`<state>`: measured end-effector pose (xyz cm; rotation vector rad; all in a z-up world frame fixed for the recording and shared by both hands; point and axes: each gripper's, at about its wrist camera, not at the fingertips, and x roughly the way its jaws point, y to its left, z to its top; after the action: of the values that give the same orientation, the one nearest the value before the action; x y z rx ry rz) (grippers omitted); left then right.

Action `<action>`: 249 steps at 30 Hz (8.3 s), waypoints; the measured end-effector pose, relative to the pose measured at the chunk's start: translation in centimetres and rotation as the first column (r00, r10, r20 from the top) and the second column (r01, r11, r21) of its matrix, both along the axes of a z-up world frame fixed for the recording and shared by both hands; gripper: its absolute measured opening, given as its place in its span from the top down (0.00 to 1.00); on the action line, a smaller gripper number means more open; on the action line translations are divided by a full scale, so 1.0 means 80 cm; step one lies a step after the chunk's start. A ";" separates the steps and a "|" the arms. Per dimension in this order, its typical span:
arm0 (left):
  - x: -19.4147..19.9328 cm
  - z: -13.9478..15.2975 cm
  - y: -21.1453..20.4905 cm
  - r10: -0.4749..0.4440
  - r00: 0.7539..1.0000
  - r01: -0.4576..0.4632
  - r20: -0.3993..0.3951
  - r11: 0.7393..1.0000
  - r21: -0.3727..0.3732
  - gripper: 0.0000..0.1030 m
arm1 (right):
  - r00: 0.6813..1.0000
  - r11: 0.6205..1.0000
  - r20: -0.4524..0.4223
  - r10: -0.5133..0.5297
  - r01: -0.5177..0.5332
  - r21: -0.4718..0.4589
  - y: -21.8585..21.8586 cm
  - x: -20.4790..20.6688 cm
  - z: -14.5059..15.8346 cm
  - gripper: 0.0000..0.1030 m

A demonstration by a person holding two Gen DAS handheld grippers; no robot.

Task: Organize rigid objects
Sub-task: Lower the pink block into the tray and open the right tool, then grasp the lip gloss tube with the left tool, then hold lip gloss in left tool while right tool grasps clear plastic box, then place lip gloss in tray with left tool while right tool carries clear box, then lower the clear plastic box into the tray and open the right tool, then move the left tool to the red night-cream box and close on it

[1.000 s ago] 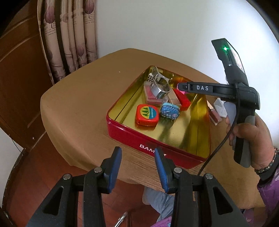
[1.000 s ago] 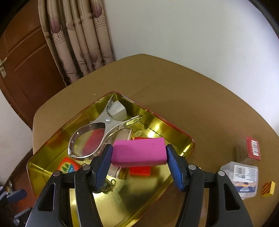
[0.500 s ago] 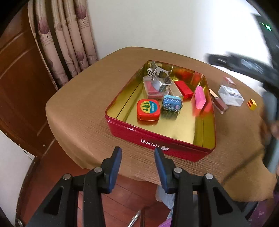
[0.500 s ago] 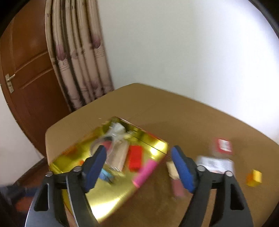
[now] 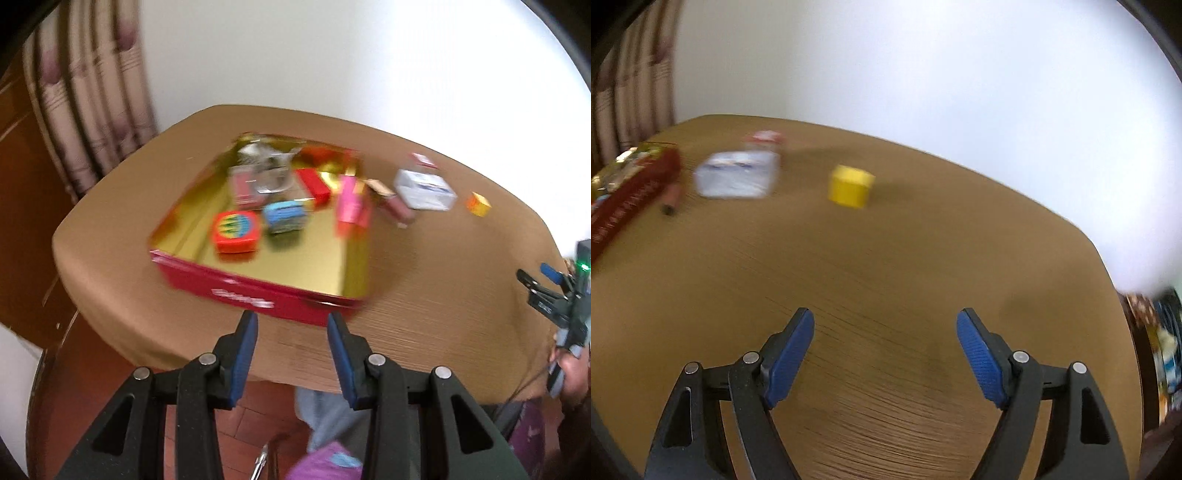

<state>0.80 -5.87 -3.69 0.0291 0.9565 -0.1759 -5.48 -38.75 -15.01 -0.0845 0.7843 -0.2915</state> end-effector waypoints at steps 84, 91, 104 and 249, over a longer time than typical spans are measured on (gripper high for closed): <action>0.094 -0.020 -0.085 -0.120 0.929 -0.042 -0.349 0.905 -0.423 0.80 | 0.309 0.349 -0.463 0.831 -0.937 0.002 0.213 0.295 0.021 0.08; 0.089 -0.019 -0.083 -0.130 0.924 -0.038 -0.359 0.904 -0.425 0.80 | 0.264 0.380 -0.553 0.790 -0.919 0.104 0.227 0.314 0.000 0.11; 0.069 -0.004 -0.073 -0.100 0.937 -0.054 -0.334 0.905 -0.422 0.80 | 0.465 0.589 -0.396 0.791 -0.753 0.292 0.175 0.280 0.003 0.43; 0.402 -0.026 -0.350 -0.249 0.952 0.267 -0.179 0.960 0.084 0.55 | 0.996 0.949 -0.044 -0.075 0.084 0.303 -0.067 -0.052 0.018 0.00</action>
<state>32.97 -33.84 -5.74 0.2435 1.1277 -0.3731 -9.64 -44.08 -13.54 0.2352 0.8575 -0.2426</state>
